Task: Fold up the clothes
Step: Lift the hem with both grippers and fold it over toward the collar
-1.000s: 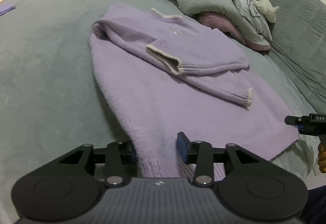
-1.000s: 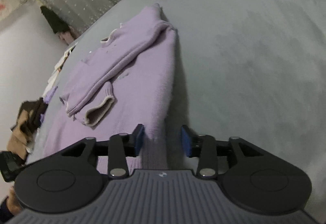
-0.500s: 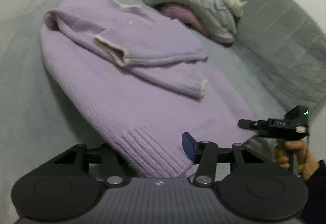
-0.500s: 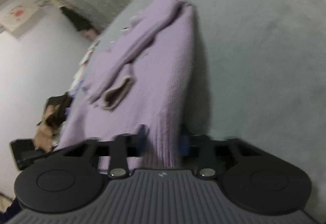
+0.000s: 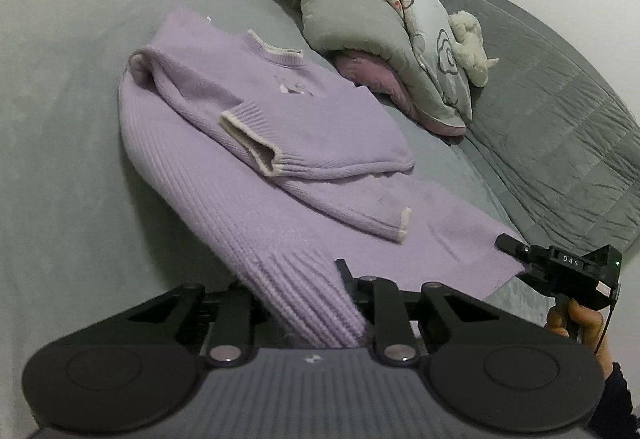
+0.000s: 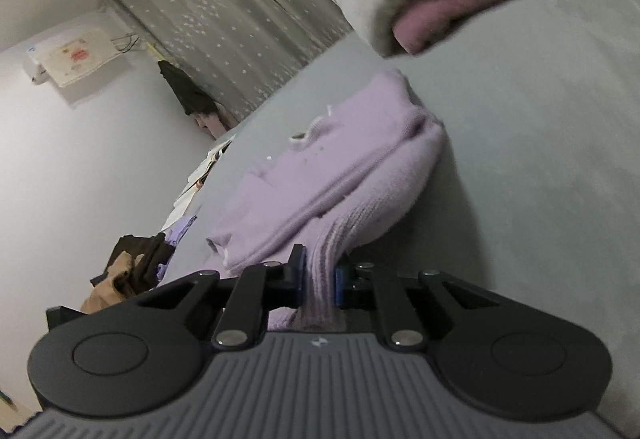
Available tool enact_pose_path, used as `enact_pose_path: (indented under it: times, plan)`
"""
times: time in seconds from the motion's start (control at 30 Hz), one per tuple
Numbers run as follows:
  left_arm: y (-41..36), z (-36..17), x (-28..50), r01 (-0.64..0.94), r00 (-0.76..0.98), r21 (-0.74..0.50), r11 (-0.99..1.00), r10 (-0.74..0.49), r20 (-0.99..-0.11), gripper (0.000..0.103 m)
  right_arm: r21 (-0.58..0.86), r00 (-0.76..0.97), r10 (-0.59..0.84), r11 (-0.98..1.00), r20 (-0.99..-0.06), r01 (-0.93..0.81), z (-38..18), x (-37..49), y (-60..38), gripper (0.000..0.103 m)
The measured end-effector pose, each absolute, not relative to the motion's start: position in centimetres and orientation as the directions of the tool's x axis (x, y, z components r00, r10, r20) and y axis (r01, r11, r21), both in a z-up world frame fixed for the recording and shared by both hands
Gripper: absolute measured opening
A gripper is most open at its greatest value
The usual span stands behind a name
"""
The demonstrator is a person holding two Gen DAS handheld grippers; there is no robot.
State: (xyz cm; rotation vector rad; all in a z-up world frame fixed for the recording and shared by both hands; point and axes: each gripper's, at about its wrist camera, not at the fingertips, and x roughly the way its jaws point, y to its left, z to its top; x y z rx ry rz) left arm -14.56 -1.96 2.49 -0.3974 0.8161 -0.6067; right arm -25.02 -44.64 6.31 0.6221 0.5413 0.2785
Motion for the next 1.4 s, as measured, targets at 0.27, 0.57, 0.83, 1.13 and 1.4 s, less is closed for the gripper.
enact_pose_path:
  times: [0.27, 0.57, 0.83, 1.13, 1.4]
  plan:
    - [-0.9, 5.0, -12.5, 0.307, 0.612, -0.601, 0.738, -0.637, -0.469, 0.019, 0.574, 0.886, 0.325, 0.815, -0.332, -0.083, 8.6, -23.7, -44.4, 0.014]
    - [-0.5, 5.6, -9.2, 0.230, 0.654, -0.672, 0.704, -0.623, -0.429, 0.019, 0.520, 0.911, 0.252, 0.853, -0.326, -0.050, 9.7, -19.1, -43.5, 0.014]
    - [0.1, 6.6, -3.2, 0.135, 0.691, -0.705, 0.696, -0.576, -0.436, 0.019, 0.479, 0.921, 0.214, 0.877, -0.325, -0.035, 10.4, -13.4, -43.0, 0.014]
    - [-1.9, 8.0, 4.5, 0.068, 0.729, -0.685, 0.725, -0.505, -0.462, 0.019, 0.397, 0.924, 0.159, 0.918, -0.348, -0.008, 11.3, -6.5, -43.6, 0.014]
    - [-2.8, 7.2, 12.6, -0.023, 0.716, -0.630, 0.777, -0.426, -0.552, 0.018, 0.367, 0.913, 0.121, 0.930, -0.390, 0.033, 10.5, 1.2, -43.8, 0.014]
